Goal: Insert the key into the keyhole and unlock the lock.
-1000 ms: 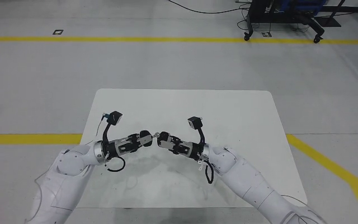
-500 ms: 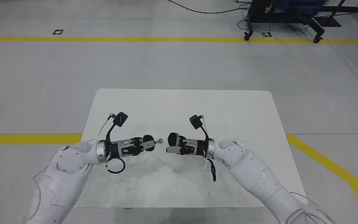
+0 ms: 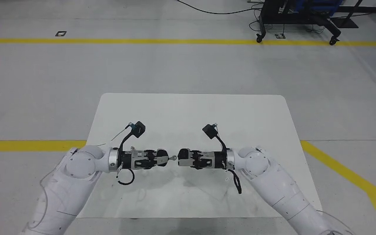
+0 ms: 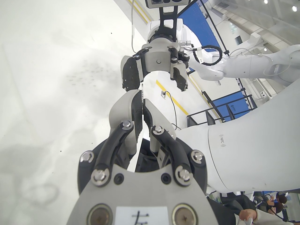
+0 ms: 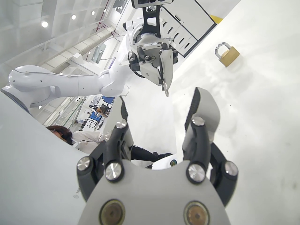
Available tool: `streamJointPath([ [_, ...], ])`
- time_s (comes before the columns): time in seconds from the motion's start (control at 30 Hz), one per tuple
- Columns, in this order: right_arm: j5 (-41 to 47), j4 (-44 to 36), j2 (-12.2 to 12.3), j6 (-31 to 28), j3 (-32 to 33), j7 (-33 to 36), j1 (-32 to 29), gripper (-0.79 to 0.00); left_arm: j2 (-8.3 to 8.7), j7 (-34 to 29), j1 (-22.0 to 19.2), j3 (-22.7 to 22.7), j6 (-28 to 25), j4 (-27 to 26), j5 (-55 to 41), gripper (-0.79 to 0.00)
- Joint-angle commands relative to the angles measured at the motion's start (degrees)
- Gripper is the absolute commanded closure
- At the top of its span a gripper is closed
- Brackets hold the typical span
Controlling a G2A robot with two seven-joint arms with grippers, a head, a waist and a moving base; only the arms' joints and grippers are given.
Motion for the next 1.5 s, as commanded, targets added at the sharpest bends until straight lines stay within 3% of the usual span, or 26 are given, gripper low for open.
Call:
streamJointPath([
  [0.0,-0.3,0.1,-0.1,0.2,-0.3,-0.4,0.3,-0.326,0.18,-0.1,-0.3,0.6,0.1,0.0,-0.2,0.000],
  [0.5,0.4,1.9,-0.3,0.3,-1.9,-0.2,1.6,-0.289,1.40,1.3,-2.1,3.7,-1.2,0.8,-0.7,0.000],
  [0.8,0.9,1.9,-0.4,0.2,-2.8,0.0,2.1,-0.169,1.99,2.1,-2.4,4.5,-2.1,1.1,-0.8,0.000],
  [0.87,0.9,1.9,-0.4,0.1,-2.9,0.0,2.2,0.000,2.08,1.9,-2.5,4.6,-1.9,1.2,-0.9,0.000],
  [0.93,1.0,2.0,-0.5,0.0,-3.1,-0.1,2.3,0.000,2.17,1.9,-2.7,4.7,-1.9,1.2,-1.1,0.000],
  [1.0,0.9,2.1,-0.5,0.0,-3.2,0.0,2.4,0.000,2.24,2.0,-2.8,4.8,-1.9,1.2,-1.2,-0.388],
  [1.03,0.7,2.1,-0.4,0.0,-3.2,-0.1,2.4,0.000,2.26,2.2,-2.8,4.9,-2.2,1.2,-1.5,-0.785],
  [1.27,0.0,1.7,0.5,-2.3,-0.1,-1.9,0.5,0.000,2.57,2.9,-2.7,4.5,-2.9,1.4,-2.1,-0.785],
  [1.47,-1.2,0.1,2.9,-6.6,8.9,-5.1,-5.1,0.000,2.57,2.9,-2.7,4.5,-2.9,1.4,-2.1,-0.785],
])
